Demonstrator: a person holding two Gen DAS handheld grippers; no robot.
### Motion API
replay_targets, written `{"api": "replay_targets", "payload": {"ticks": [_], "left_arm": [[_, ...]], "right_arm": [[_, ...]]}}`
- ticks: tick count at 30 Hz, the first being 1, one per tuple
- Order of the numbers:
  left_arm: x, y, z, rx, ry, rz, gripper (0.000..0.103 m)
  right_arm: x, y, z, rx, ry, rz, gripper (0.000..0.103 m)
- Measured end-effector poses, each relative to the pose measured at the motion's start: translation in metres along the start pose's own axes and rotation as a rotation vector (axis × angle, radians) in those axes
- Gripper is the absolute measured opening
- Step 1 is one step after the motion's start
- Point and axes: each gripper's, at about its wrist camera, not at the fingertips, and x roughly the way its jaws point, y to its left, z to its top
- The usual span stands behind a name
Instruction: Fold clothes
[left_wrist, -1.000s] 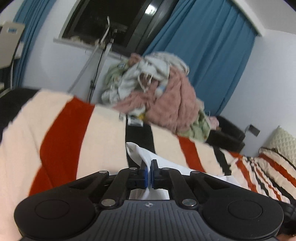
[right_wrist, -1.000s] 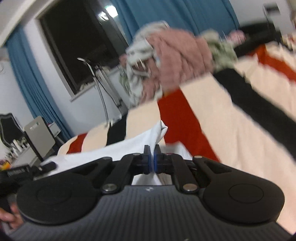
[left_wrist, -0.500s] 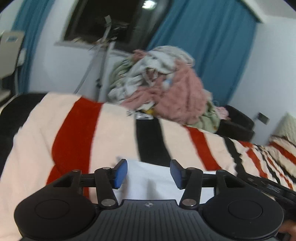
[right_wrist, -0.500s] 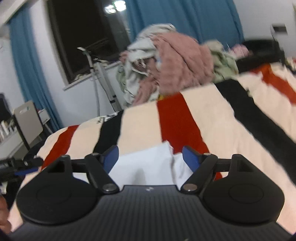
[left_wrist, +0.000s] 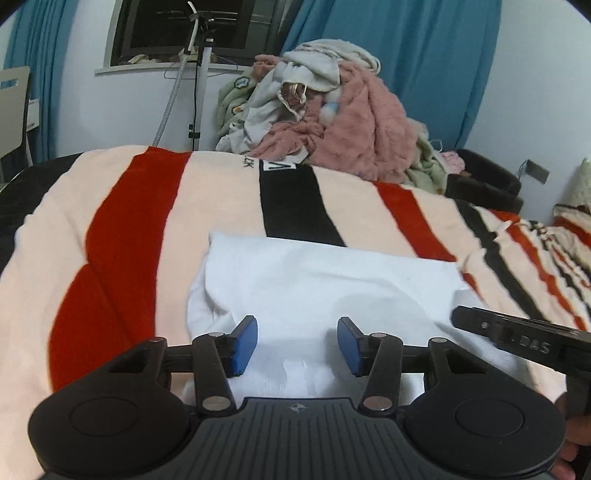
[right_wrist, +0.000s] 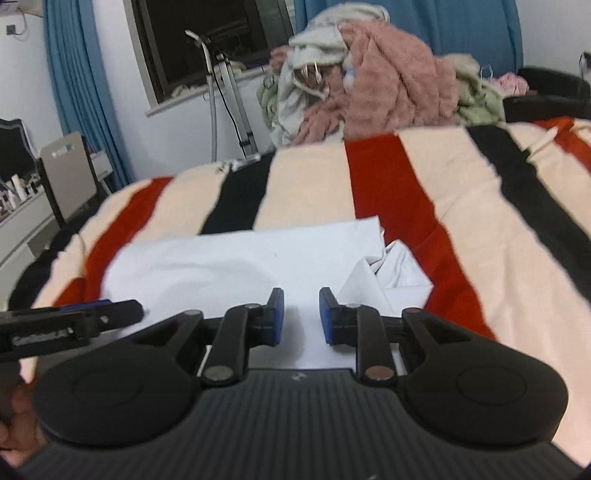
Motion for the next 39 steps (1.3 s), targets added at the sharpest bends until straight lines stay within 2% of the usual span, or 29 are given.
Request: {"api": "replay_targets", "payload": {"ticks": [4,9,11,13,14,15,16,17,18,21,23,25,28,32,34,37,38,39], "left_arm": [[-0.026,-0.010,-0.011,0.030,0.008,0.003,0.052],[-0.054,-0.019,-0.024,0.055,0.010,0.005,0.052],[-0.062,-0.021,-0.029,0.056,0.006,0.004,0.052],[-0.074,-0.021,-0.032,0.042,0.000,-0.008,0.056],[-0.082,-0.020,-0.033,0.023,-0.005,-0.024,0.057],[-0.089,-0.019,-0.033,-0.004,-0.005,-0.041,0.058],[-0.096,-0.017,-0.034,-0.040,-0.001,-0.061,0.062],[-0.103,-0.014,-0.036,-0.086,0.006,-0.085,0.064],[-0.110,-0.010,-0.037,-0.134,0.014,-0.110,0.068],[-0.114,0.006,-0.045,-0.312,0.088,-0.220,0.076],[-0.103,0.019,-0.052,-0.451,0.148,-0.283,0.076],[-0.085,0.031,-0.060,-0.573,0.202,-0.310,0.076],[-0.056,0.054,-0.073,-0.751,0.235,-0.311,0.076],[-0.037,0.079,-0.079,-0.935,0.169,-0.330,0.074],[-0.035,0.083,-0.077,-0.948,0.147,-0.325,0.062],[-0.034,0.084,-0.074,-0.922,0.143,-0.301,0.051],[-0.035,0.085,-0.074,-0.916,0.140,-0.299,0.049],[-0.035,0.085,-0.074,-0.911,0.138,-0.297,0.045]], "right_arm": [[-0.035,0.007,-0.015,-0.040,0.014,0.001,0.025],[-0.036,0.007,-0.044,-0.053,0.083,0.004,0.025],[-0.044,0.005,-0.044,-0.014,0.077,0.009,0.025],[-0.057,0.002,-0.040,0.045,0.072,0.022,0.029],[-0.064,0.001,-0.039,0.070,0.060,0.032,0.038],[-0.071,-0.001,-0.038,0.095,0.048,0.043,0.057],[-0.078,-0.003,-0.039,0.141,0.038,0.064,0.067],[-0.084,-0.007,-0.040,0.203,0.029,0.093,0.084],[-0.091,-0.011,-0.040,0.264,0.020,0.122,0.088],[-0.091,-0.027,-0.049,0.493,0.054,0.237,0.087],[-0.080,-0.038,-0.058,0.633,0.098,0.302,0.087],[-0.063,-0.049,-0.069,0.761,0.152,0.348,0.088],[-0.040,-0.063,-0.090,0.933,0.193,0.375,0.088],[-0.029,-0.064,-0.087,0.920,0.119,0.311,0.083],[-0.024,-0.064,-0.083,0.903,0.080,0.278,0.082],[-0.013,-0.067,-0.082,0.889,0.050,0.248,0.065],[-0.011,-0.069,-0.082,0.879,0.052,0.233,0.048],[-0.010,-0.071,-0.082,0.866,0.057,0.217,0.036]]}}
